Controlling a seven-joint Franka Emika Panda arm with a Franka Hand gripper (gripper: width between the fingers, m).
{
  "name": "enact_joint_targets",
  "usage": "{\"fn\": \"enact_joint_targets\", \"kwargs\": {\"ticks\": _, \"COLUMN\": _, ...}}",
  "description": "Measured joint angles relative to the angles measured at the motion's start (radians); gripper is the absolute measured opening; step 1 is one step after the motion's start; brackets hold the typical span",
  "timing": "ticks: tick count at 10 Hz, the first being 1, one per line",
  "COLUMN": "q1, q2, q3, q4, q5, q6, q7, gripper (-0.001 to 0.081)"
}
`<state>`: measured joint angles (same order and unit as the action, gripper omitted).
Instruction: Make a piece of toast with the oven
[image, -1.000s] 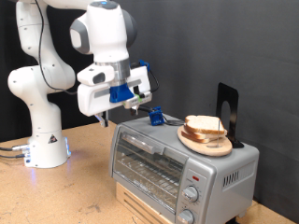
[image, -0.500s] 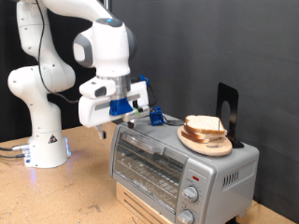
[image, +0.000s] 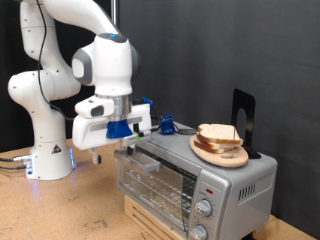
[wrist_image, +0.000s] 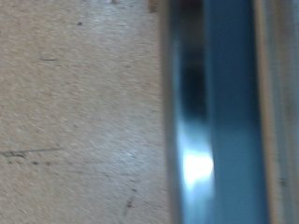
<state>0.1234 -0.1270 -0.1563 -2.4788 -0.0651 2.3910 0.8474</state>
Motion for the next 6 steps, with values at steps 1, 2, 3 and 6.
{"fn": "enact_joint_targets", "kwargs": {"ticks": 1, "q1": -0.015, "q2": 0.028, "q3": -0.009, "q4": 0.002, "q5": -0.015, "q6": 0.014, "q7": 0.0, "gripper": 0.0808}}
{"fn": "enact_joint_targets", "kwargs": {"ticks": 2, "q1": -0.027, "q2": 0.049, "q3": -0.018, "q4": 0.005, "q5": -0.02, "q6": 0.023, "q7": -0.003, "gripper": 0.0808}}
{"fn": "enact_joint_targets", "kwargs": {"ticks": 3, "q1": -0.038, "q2": 0.065, "q3": -0.026, "q4": 0.007, "q5": -0.021, "q6": 0.032, "q7": -0.012, "gripper": 0.0808}}
{"fn": "enact_joint_targets", "kwargs": {"ticks": 6, "q1": -0.054, "q2": 0.092, "q3": -0.043, "q4": 0.006, "q5": -0.004, "q6": 0.063, "q7": -0.065, "gripper": 0.0808}}
